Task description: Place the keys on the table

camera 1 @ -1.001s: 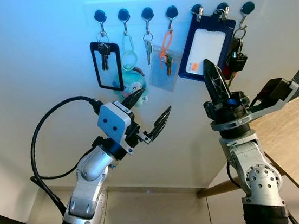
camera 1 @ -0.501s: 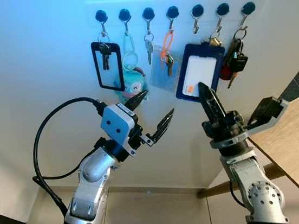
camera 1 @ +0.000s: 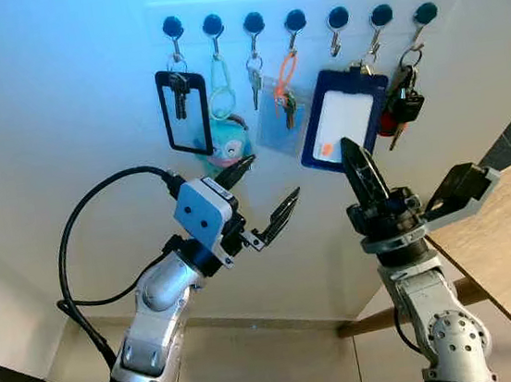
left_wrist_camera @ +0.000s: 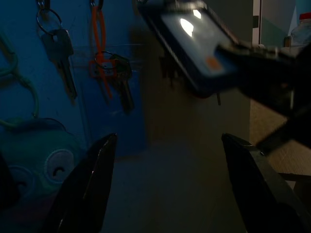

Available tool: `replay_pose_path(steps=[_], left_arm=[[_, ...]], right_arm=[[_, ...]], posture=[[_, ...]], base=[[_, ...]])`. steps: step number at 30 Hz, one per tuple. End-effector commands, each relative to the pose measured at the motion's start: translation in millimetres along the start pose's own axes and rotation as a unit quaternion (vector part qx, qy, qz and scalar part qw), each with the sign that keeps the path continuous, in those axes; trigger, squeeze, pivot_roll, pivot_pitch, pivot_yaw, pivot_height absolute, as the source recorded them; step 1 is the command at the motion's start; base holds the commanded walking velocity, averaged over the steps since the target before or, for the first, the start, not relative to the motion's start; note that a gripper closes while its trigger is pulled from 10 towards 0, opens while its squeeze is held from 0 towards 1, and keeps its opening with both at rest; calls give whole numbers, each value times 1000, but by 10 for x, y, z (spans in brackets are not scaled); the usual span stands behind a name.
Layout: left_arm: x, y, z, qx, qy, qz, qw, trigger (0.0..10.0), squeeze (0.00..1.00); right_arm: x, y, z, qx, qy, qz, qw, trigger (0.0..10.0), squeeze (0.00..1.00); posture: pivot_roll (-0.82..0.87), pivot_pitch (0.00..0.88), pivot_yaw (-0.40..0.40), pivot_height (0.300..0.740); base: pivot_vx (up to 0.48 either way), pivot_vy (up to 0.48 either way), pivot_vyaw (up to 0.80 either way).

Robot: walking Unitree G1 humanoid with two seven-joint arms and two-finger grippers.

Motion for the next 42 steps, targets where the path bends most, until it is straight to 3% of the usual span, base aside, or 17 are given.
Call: replay_pose_path(steps=[1,8,24,25,26,27,28,35,42], left_arm=[[12,-11,-39,-7,4,-2,1000,10000,0],[12,-7,-41,-8,3,-2,1000,10000,0],[9,-15,-104,-25,5,-1,1000,10000,0],[9,-14,-105,-26,5,-1,1000,10000,0],[10,-14,-105,-26,5,-1,1000,10000,0],[10,-14,-105,-26,5,-1,1000,10000,0],[12,-14,-105,-26,4,-1,1000,10000,0],[15,-15,-110,-27,4,-1,1000,10000,0],[17,-17,-117,-27,5,-2,1000,10000,0]], right_arm=[[-46,90,147,32,16,0,999,0,0],[-33,219,324,67,18,-1,998,0,0],[108,280,319,59,10,-26,998,0,0],[134,285,311,55,11,-33,998,745,0],[152,290,308,53,8,-37,998,3451,0],[152,290,308,53,8,-37,998,3451,0],[194,312,318,52,1,-46,998,10000,0],[246,338,374,64,1,-49,997,10000,0],[124,384,483,83,-1,-19,996,10000,0]], posture=[[86,80,-25,740],[85,81,-26,740],[85,82,-23,740],[86,83,-24,740],[87,84,-23,740],[87,84,-23,740],[87,84,-23,740],[86,81,-24,740],[86,78,-26,740]], base=[[0,0,0],[0,0,0],[0,0,0],[0,0,0],[0,0,0],[0,0,0],[0,0,0],[0,0,0],[0,0,0]])
Point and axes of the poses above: a point about 5 cm out from each wrist's last joint towards the gripper, its own y axis pointing out of the wrist towards the gripper, its own x axis along the axis of the wrist's last joint, z = x × y, the point moved 5 cm from there along y, pointing out of the wrist towards the gripper, and after that the axes turned 11 degrees about y, right-handed, at the moved point
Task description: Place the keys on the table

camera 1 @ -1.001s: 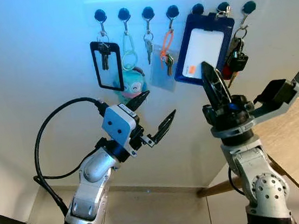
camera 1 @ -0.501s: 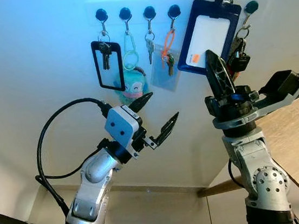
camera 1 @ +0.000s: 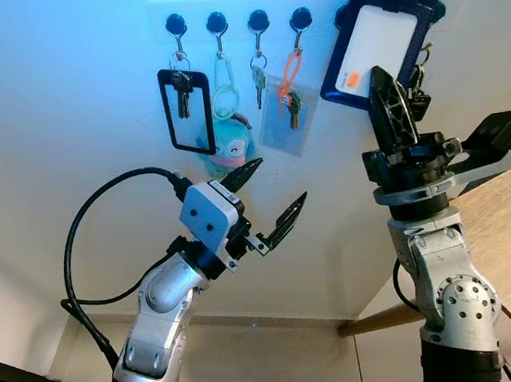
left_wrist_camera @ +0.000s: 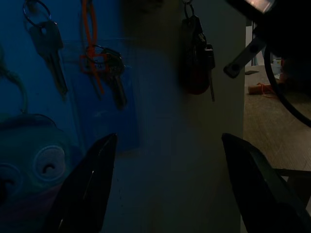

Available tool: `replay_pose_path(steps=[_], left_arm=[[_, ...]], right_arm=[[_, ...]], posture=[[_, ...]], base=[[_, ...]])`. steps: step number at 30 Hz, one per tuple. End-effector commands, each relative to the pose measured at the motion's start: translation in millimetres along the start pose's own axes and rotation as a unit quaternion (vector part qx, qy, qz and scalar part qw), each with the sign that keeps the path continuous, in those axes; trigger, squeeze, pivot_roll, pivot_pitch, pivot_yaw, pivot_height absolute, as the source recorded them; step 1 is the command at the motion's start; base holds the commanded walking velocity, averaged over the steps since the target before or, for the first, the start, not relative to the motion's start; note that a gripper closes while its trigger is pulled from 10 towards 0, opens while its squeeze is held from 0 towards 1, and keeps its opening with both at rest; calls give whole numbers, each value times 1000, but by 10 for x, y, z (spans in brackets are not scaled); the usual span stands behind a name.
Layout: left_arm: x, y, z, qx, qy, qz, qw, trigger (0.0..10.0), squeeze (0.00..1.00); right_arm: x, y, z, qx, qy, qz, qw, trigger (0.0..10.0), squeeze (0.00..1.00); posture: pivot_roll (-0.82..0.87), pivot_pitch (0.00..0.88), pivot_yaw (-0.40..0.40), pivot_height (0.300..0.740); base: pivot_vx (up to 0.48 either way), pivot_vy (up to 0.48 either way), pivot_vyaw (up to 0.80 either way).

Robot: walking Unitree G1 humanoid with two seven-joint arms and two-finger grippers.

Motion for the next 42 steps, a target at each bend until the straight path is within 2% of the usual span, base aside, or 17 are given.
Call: replay_pose_path(steps=[1,8,18,20,25,28,34,42], left_arm=[[16,-20,-50,-10,7,-1,1000,10000,0],[13,-22,-56,-12,7,0,1000,10000,0],[16,-26,-58,-14,9,0,1000,10000,0],[15,-24,-68,-16,10,0,1000,10000,0],[18,-21,-65,-17,12,-1,1000,10000,0],[18,-23,-72,-18,12,0,1000,10000,0],[20,-22,-72,-19,14,0,1000,10000,0],[21,-17,-77,-19,14,-1,1000,10000,0]], right_arm=[[-73,39,84,15,-1,18,1000,10000,0],[-123,115,70,1,-5,31,1000,10000,0],[-187,122,118,9,-2,48,999,10000,0],[-183,120,106,6,-11,46,999,10000,0],[-39,154,208,32,11,7,999,10000,0],[16,103,144,18,3,6,1000,10000,0],[-64,-128,-66,-27,-1,23,999,10000,0],[-80,-282,-197,-55,3,19,998,10000,0]], posture=[[86,78,-26,740],[86,76,-26,740],[86,75,-24,740],[86,75,-24,740],[88,82,-26,740],[88,82,-26,740],[89,83,-25,740],[88,82,-21,740]], base=[[0,0,0],[0,0,0],[0,0,0],[0,0,0],[0,0,0],[0,0,0],[0,0,0],[0,0,0]])
Point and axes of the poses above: a point about 5 cm out from each wrist's last joint towards the gripper, its own y axis pointing out of the wrist towards the gripper, its own x axis along the axis of the wrist's last joint, z = x × y, the point moved 5 cm from there along y, pointing out of the wrist towards the gripper, and after that the axes turned 11 degrees about y, right-handed, at the moved point
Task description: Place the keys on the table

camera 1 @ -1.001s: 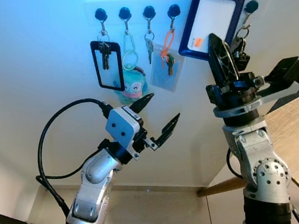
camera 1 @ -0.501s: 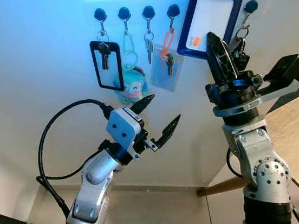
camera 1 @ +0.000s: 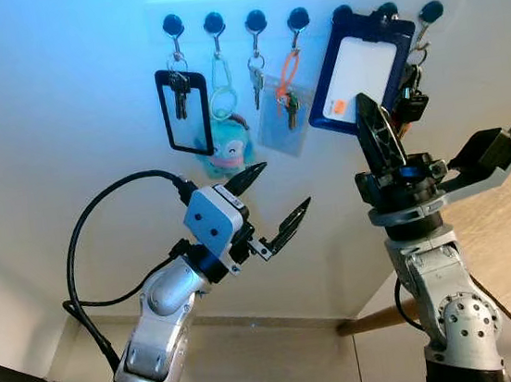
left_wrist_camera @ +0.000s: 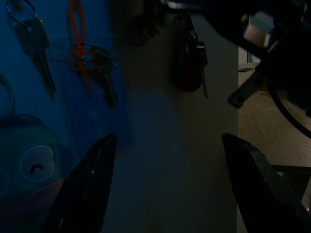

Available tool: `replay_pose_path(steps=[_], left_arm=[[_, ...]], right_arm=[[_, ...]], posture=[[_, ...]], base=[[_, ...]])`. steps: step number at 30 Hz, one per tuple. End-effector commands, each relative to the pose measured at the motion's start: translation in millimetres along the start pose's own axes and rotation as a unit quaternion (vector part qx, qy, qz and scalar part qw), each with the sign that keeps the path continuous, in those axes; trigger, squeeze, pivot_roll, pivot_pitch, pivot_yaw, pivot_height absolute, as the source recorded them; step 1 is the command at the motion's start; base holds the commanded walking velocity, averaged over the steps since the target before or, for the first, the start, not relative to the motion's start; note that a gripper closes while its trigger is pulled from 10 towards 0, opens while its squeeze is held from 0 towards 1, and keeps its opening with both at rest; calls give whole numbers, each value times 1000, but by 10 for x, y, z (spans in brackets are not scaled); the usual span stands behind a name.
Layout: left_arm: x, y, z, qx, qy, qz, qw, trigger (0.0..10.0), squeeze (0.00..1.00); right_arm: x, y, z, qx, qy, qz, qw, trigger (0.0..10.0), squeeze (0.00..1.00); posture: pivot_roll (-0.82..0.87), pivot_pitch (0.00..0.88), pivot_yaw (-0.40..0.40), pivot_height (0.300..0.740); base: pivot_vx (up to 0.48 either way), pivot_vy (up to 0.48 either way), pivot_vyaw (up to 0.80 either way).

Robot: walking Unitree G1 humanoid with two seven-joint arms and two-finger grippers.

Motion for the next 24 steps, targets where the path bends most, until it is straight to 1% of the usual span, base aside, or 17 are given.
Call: replay_pose_path(steps=[1,4,8,16,21,24], left_arm=[[30,-4,-31,-9,8,-5,1000,10000,0],[31,-3,-27,-9,9,-5,1000,10000,0],[31,-4,-27,-9,9,-5,1000,10000,0],[37,-3,-33,-10,11,-6,1000,10000,0],[39,-3,-36,-12,12,-6,1000,10000,0],[39,-1,-37,-13,12,-6,1000,10000,0]], right_arm=[[-10,-37,-39,-6,-1,1,1000,10000,0],[-2,-70,-74,-14,-1,-1,1000,10000,0],[33,-180,-171,-32,-1,-9,999,10000,0],[45,-276,-268,-52,-3,-11,999,10000,0],[68,-295,-293,-56,-6,-15,998,10000,0],[76,-272,-271,-52,-8,-15,999,10000,0]], posture=[[88,82,-21,740],[89,83,-21,740],[90,83,-21,740],[89,83,-19,740],[89,84,-17,740],[89,84,-17,740]], base=[[0,0,0],[0,0,0],[0,0,0],[0,0,0],[0,0,0],[0,0,0]])
Point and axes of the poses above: a point about 5 cm out from each wrist's last joint towards the gripper, its own y axis pointing out of the wrist towards the gripper, its own x axis along the axis of the wrist's last joint, z = x × y, the point moved 5 cm from there along y, pointing out of the wrist towards the gripper, and after that the axes turned 11 degrees about y, right-handed, at the moved point
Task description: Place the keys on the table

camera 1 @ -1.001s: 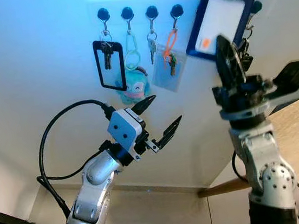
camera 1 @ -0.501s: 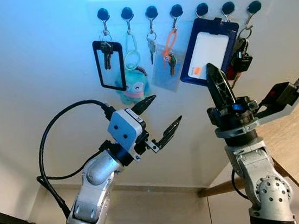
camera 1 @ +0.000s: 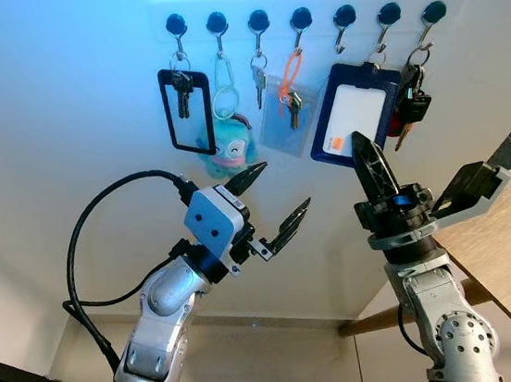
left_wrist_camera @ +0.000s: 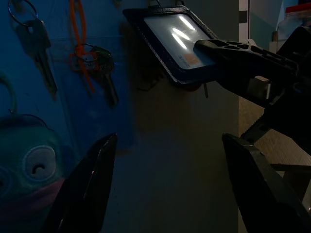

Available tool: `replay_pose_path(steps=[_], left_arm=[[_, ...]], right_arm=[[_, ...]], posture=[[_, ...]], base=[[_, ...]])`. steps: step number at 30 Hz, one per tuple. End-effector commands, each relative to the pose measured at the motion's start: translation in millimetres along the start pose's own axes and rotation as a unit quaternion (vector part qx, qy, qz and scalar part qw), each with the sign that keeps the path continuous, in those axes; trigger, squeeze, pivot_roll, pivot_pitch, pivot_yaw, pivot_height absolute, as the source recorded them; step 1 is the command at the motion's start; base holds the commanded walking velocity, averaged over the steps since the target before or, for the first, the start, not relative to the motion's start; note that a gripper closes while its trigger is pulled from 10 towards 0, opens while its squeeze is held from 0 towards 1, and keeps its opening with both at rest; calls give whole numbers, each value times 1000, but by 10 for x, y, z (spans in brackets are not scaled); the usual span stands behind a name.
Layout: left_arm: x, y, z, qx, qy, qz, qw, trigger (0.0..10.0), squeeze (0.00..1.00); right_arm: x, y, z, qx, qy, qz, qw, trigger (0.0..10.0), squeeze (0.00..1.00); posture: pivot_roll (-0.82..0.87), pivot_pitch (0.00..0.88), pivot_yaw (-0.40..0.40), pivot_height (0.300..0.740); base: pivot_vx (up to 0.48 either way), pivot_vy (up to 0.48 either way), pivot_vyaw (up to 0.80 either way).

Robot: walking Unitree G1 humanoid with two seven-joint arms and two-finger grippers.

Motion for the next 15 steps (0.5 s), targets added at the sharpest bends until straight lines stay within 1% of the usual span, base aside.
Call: replay_pose_path(steps=[1,9,13,15], left_arm=[[38,-1,-32,-11,9,-6,1000,10000,0],[41,-3,-33,-11,11,-5,1000,10000,0],[40,-5,-30,-11,12,-5,1000,10000,0],[39,-5,-34,-12,12,-5,1000,10000,0]], right_arm=[[48,0,28,6,-8,-7,1000,10000,0],[7,115,190,44,-4,2,999,10000,0],[-20,196,320,72,0,6,997,10000,0],[-33,217,361,81,2,10,997,10000,0]], posture=[[90,85,-16,740],[94,82,-18,740],[94,80,-18,740],[95,81,-19,740]], base=[[0,0,0],[0,0,0],[0,0,0],[0,0,0]])
Point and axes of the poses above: a point about 5 cm out from each wrist's last joint towards the gripper, its own y axis pointing out of the wrist towards the gripper, its own x axis along the axis of the wrist's last joint, z = x × y, the point moved 5 cm from there along y, pointing out of the wrist towards the gripper, and after that the axes turned 11 degrees about y, right-handed, at the moved point
